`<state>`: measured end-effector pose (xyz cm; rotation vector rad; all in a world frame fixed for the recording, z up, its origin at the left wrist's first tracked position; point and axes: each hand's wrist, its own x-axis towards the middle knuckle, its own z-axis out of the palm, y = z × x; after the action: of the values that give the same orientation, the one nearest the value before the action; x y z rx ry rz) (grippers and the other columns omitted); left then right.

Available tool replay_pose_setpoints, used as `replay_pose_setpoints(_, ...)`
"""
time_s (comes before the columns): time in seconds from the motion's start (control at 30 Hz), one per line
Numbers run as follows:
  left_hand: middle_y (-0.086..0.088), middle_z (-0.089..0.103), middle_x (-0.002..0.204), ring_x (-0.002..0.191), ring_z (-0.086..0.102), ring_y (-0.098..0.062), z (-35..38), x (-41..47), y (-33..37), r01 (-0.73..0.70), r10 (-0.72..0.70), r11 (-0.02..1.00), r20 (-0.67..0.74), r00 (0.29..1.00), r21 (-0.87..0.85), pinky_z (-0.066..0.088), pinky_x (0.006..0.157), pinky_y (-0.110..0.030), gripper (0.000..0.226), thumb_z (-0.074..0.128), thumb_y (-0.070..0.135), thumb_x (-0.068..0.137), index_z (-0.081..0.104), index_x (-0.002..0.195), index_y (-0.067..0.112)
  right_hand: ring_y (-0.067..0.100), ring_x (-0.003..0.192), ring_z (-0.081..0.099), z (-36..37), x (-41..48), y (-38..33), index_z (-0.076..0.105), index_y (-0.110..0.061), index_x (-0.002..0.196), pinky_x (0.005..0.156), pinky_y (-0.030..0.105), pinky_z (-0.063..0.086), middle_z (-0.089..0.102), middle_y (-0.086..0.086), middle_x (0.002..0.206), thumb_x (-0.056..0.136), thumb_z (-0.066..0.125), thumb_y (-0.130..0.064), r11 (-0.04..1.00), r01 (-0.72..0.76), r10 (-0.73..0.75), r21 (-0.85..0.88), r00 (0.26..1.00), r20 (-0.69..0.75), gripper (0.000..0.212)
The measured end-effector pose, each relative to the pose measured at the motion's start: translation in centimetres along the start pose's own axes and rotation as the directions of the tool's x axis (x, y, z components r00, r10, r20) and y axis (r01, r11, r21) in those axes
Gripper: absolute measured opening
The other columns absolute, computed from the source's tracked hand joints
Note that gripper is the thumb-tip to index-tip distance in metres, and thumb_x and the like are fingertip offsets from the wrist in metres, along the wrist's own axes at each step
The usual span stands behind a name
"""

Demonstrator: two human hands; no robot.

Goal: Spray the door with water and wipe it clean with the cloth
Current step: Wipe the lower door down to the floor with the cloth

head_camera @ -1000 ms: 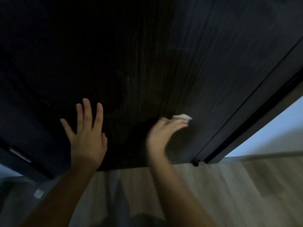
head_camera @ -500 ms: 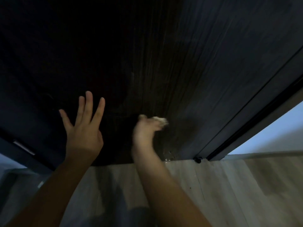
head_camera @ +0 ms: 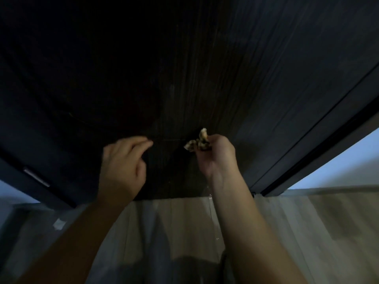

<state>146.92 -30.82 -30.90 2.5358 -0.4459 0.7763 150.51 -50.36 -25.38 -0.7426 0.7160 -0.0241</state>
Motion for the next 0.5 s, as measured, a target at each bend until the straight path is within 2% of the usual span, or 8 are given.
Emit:
replay_pose_setpoints(0.1, 0.001, 0.064, 0.101, 0.092, 0.058, -0.016, 2.4, -0.6, 1.2, 0.113, -0.084, 0.976, 0.156, 0.984, -0.187, 0.042, 0.081, -0.026, 0.03, 0.046, 0.009, 0.087, 0.067, 0.108, 0.014, 0.023, 0.068, 0.053, -3.2, 3.8, -1.1, 0.051, -0.01, 0.103, 0.059, 0.033, 0.042, 0.059, 0.012, 0.091, 0.091, 0.031, 0.005, 0.989, 0.145, -0.149, -0.033, 0.977, -0.155, 0.027)
replay_pose_setpoints(0.17, 0.009, 0.064, 0.097, 0.089, 0.059, -0.006, 3.6, -1.0, 1.4, 0.301, -0.236, 0.907, 0.234, 0.943, -0.296, 0.045, 0.08, -0.02, 0.028, 0.054, -0.001, 0.088, 0.068, 0.106, 0.016, 0.017, 0.077, 0.053, -5.5, 6.4, -1.4, 0.043, -0.025, 0.09, 0.057, 0.024, 0.042, 0.055, 0.009, 0.107, 0.094, 0.033, 0.0, 0.967, 0.219, -0.244, -0.127, 0.941, -0.234, 0.028)
replay_pose_setpoints(0.2, 0.011, 0.064, 0.094, 0.087, 0.059, -0.003, 3.8, -1.0, 1.4, 0.42, -0.331, 0.841, 0.289, 0.898, -0.34, 0.047, 0.081, -0.018, 0.029, 0.054, -0.003, 0.088, 0.068, 0.103, 0.017, 0.014, 0.074, 0.052, -6.2, 7.3, -1.0, 0.038, -0.027, 0.083, 0.053, 0.02, 0.043, 0.054, 0.007, 0.102, 0.094, 0.036, -0.001, 0.96, 0.209, -0.252, -0.188, 0.937, -0.241, 0.029)
replay_pose_setpoints(0.27, 0.007, 0.067, 0.092, 0.082, 0.061, -0.004, 4.0, -0.4, 1.8, 0.644, -0.484, 0.654, 0.435, 0.76, -0.397, 0.05, 0.08, -0.022, 0.028, 0.052, -0.004, 0.091, 0.067, 0.098, 0.018, 0.015, 0.062, 0.049, -6.6, 7.9, 0.2, 0.044, -0.018, 0.086, 0.044, 0.021, 0.044, 0.052, 0.008, 0.083, 0.093, 0.04, 0.002, 0.96, 0.131, -0.19, -0.248, 0.954, -0.232, 0.021)
replay_pose_setpoints(0.33, -0.005, 0.067, 0.096, 0.076, 0.06, -0.01, 4.2, 0.1, 2.5, 0.81, -0.553, 0.41, 0.592, 0.586, -0.419, 0.048, 0.071, -0.024, 0.021, 0.049, -0.002, 0.094, 0.065, 0.101, 0.01, 0.021, 0.058, 0.047, -6.6, 7.6, 1.7, 0.05, -0.002, 0.092, 0.036, 0.022, 0.045, 0.049, 0.013, 0.073, 0.094, 0.038, 0.007, 0.989, -0.012, -0.016, -0.147, 0.982, -0.189, 0.015)
replay_pose_setpoints(0.37, -0.01, 0.065, 0.098, 0.074, 0.059, -0.012, 4.2, -0.1, 2.9, 0.859, -0.555, 0.324, 0.656, 0.511, -0.395, 0.045, 0.067, -0.024, 0.02, 0.047, -0.001, 0.095, 0.063, 0.104, 0.006, 0.022, 0.058, 0.047, -7.0, 7.7, 2.1, 0.05, 0.0, 0.087, 0.035, 0.023, 0.047, 0.048, 0.014, 0.071, 0.095, 0.036, 0.007, 0.99, -0.081, 0.059, -0.114, 0.981, -0.184, 0.018)
replay_pose_setpoints(0.43, -0.014, 0.064, 0.103, 0.075, 0.058, -0.014, 4.6, -1.0, 3.2, 0.906, -0.524, 0.282, 0.74, 0.421, -0.315, 0.043, 0.065, -0.024, 0.02, 0.044, 0.001, 0.097, 0.062, 0.106, 0.004, 0.023, 0.062, 0.048, -9.0, 8.9, 1.5, 0.051, -0.001, 0.08, 0.044, 0.029, 0.052, 0.049, 0.014, 0.074, 0.096, 0.034, 0.006, 0.988, -0.125, 0.104, -0.093, 0.973, -0.206, 0.024)
replay_pose_setpoints(0.5, -0.016, 0.064, 0.111, 0.079, 0.059, -0.015, 5.3, -1.7, 3.0, 0.921, -0.5, 0.286, 0.779, 0.379, -0.264, 0.044, 0.066, -0.024, 0.02, 0.044, 0.002, 0.098, 0.062, 0.106, 0.007, 0.022, 0.064, 0.054, -11.5, 11.1, 0.0, 0.055, -0.003, 0.091, 0.054, 0.037, 0.052, 0.055, 0.011, 0.077, 0.096, 0.035, 0.002, 0.986, -0.09, 0.046, -0.141, 0.957, -0.287, 0.021)
